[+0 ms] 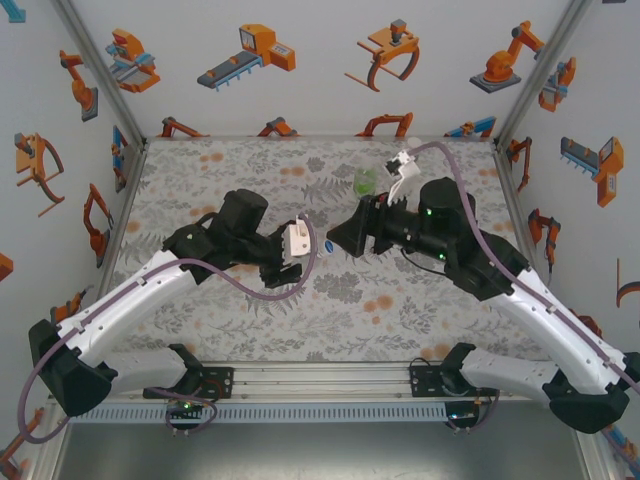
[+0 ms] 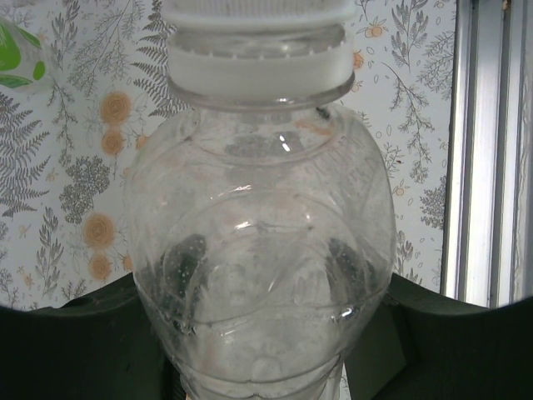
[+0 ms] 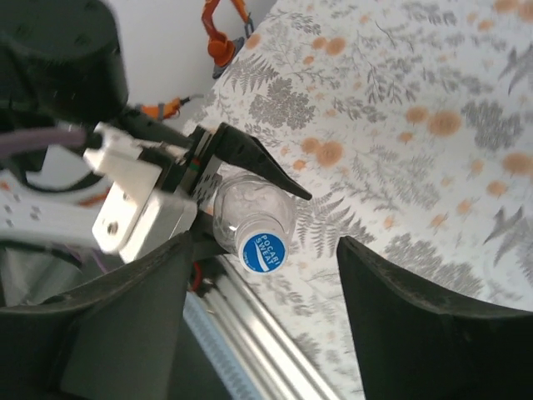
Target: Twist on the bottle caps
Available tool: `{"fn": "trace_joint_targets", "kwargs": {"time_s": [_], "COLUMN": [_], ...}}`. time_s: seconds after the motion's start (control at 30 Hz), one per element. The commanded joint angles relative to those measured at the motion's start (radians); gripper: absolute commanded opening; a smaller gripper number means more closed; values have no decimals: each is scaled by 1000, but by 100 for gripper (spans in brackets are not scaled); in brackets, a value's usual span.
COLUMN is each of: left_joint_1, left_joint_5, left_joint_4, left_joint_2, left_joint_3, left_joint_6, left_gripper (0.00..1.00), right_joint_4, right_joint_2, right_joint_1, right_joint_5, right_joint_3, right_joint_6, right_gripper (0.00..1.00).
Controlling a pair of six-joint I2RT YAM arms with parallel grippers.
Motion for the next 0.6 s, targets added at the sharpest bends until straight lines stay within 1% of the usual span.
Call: {"fn": "trace_joint_targets", "kwargs": {"time_s": [0.0, 0.07, 0.17, 0.33, 0.4, 0.57], "left_joint_1": [-6, -6, -6, -6, -6, -7], "left_joint_5": [45, 45, 69, 111, 123, 138], "left_joint_4": [4, 1, -18, -26, -36, -45], "left_joint_2": [-26, -35, -46, -65, -69, -79], "left_joint_3": [13, 12, 18, 17, 22, 23], "left_joint_6": [-8, -8, 1, 5, 6, 7], "left_gripper": [0, 0, 0, 0, 0, 0], "right_joint_4": [33, 8, -76, -171, -182, -152], "right_joint_2": [-16, -9, 22, 73, 91, 126], "right_joint_1": [-5, -5, -5, -5, -5, -5], "right_joint_5": [-153, -232, -355, -474, -497, -524], "right_joint_3": [3, 18, 72, 134, 150, 164], "right_joint_6": [-341, -458, -634, -858, -904, -916], "right_gripper": [60, 59, 58, 58, 58, 55]}}
